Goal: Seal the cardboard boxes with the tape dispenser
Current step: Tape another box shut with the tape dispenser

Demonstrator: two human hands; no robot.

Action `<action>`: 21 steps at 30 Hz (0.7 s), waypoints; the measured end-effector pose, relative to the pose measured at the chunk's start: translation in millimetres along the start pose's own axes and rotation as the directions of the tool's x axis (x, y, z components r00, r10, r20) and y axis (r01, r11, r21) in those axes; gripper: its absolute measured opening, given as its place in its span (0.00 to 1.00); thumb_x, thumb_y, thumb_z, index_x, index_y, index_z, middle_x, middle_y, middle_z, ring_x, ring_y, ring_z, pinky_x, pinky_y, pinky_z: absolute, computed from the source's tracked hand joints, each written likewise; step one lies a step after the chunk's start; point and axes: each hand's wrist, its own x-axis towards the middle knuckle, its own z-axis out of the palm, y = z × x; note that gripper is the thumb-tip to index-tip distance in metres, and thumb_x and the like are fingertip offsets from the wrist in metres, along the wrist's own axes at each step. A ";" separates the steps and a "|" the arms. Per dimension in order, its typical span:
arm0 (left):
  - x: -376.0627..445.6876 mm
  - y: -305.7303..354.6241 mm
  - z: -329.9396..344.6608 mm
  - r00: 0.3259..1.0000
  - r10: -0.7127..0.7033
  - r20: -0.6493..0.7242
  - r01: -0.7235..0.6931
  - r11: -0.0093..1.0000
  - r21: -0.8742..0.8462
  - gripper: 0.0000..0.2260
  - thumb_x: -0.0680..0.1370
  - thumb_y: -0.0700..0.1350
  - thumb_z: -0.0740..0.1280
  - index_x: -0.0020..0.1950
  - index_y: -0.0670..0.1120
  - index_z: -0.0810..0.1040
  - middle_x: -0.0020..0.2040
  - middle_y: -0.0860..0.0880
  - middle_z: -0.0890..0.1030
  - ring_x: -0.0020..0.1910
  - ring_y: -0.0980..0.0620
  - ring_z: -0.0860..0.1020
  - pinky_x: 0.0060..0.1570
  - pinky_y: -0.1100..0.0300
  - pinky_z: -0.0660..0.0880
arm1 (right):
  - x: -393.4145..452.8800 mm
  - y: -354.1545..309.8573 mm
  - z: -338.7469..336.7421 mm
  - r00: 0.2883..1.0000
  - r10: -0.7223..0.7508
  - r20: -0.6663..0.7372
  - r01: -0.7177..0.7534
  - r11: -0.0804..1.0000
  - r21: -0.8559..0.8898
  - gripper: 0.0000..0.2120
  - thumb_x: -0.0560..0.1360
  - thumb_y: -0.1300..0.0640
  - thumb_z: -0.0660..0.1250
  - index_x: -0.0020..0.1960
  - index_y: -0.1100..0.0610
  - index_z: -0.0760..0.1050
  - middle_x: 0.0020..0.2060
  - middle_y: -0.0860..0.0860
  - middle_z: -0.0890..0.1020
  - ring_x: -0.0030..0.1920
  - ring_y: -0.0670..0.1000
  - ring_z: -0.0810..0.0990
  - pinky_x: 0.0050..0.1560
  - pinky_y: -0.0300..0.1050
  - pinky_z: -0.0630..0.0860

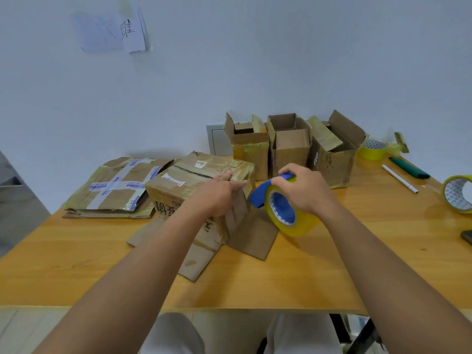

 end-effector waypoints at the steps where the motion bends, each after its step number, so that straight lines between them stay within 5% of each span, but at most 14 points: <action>1: -3.2 -1.6 -0.5 1.000 0.011 -0.006 -0.011 1.000 -0.006 0.36 0.79 0.34 0.56 0.79 0.65 0.51 0.82 0.50 0.50 0.78 0.47 0.60 0.68 0.51 0.68 | 0.6 2.4 -6.7 0.999 -0.003 -0.050 0.004 1.000 0.023 0.10 0.74 0.39 0.63 0.49 0.43 0.74 0.42 0.43 0.79 0.40 0.45 0.77 0.32 0.42 0.70; 4: -14.0 -18.4 -7.0 1.000 0.025 -0.002 -0.025 0.997 -0.067 0.41 0.77 0.36 0.60 0.80 0.62 0.42 0.78 0.49 0.65 0.65 0.46 0.74 0.51 0.58 0.72 | 1.7 5.3 -23.1 0.983 -0.011 -0.182 0.032 0.993 0.113 0.09 0.76 0.40 0.64 0.52 0.42 0.74 0.44 0.40 0.78 0.41 0.41 0.75 0.34 0.35 0.67; 7: -27.9 -34.1 -17.0 0.998 0.056 0.023 -0.053 0.992 -0.118 0.34 0.77 0.41 0.63 0.79 0.61 0.53 0.72 0.50 0.72 0.64 0.47 0.73 0.51 0.57 0.68 | 4.7 -2.5 -27.0 0.960 -0.014 -0.281 0.073 0.977 0.203 0.10 0.77 0.41 0.66 0.56 0.42 0.76 0.48 0.40 0.77 0.43 0.43 0.75 0.36 0.28 0.66; 12: -40.1 -21.5 -3.6 0.997 0.017 -0.069 -0.022 0.997 -0.073 0.30 0.77 0.44 0.65 0.76 0.60 0.60 0.77 0.49 0.61 0.75 0.46 0.62 0.66 0.52 0.66 | 9.7 -39.9 -14.7 0.915 -0.038 -0.401 0.188 0.921 0.340 0.14 0.74 0.39 0.64 0.56 0.42 0.76 0.46 0.32 0.76 0.47 0.24 0.71 0.40 0.18 0.64; 17: -39.3 -10.7 12.7 0.978 -0.175 -0.117 0.187 0.977 0.099 0.39 0.78 0.63 0.64 0.80 0.47 0.51 0.80 0.42 0.57 0.78 0.43 0.55 0.73 0.46 0.63 | 16.4 -67.8 6.6 0.903 -0.101 -0.418 0.291 0.858 0.422 0.13 0.75 0.43 0.66 0.58 0.43 0.75 0.46 0.22 0.74 0.48 0.27 0.73 0.44 0.21 0.68; 21: -36.9 -8.0 12.7 0.973 -0.161 -0.166 0.189 0.967 0.169 0.39 0.79 0.65 0.59 0.80 0.42 0.51 0.79 0.44 0.60 0.77 0.44 0.59 0.72 0.45 0.63 | 22.3 -75.5 21.8 0.909 -0.121 -0.400 0.305 0.846 0.437 0.12 0.74 0.42 0.66 0.57 0.41 0.74 0.47 0.29 0.75 0.49 0.29 0.74 0.45 0.25 0.71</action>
